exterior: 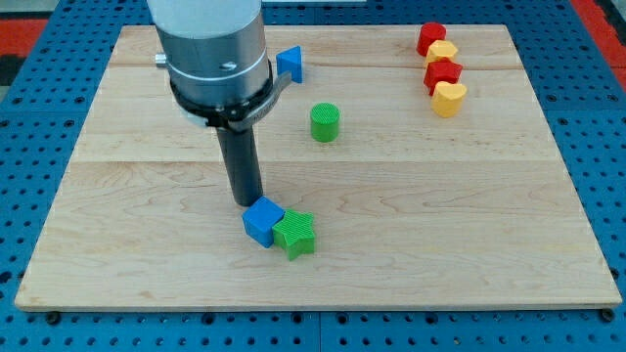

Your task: Move the green circle into the group of objects

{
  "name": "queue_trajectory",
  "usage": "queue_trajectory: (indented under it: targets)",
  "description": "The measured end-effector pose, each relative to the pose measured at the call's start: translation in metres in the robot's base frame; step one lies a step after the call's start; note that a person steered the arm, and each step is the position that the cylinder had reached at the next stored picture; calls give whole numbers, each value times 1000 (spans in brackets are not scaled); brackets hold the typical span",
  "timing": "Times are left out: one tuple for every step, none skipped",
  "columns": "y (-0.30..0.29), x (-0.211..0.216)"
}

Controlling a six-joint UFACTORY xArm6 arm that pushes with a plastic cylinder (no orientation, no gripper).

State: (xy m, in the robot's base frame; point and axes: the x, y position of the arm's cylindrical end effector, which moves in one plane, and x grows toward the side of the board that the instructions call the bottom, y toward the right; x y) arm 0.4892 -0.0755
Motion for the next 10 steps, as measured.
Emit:
queue_trajectory:
  targets:
    - [39,-30]
    - [119,-40]
    - [145,-68]
    - [138,-105]
    - [118,-118]
    - [74,-118]
    - [53,-113]
    - [31,-105]
    - [23,-94]
    - [1,-72]
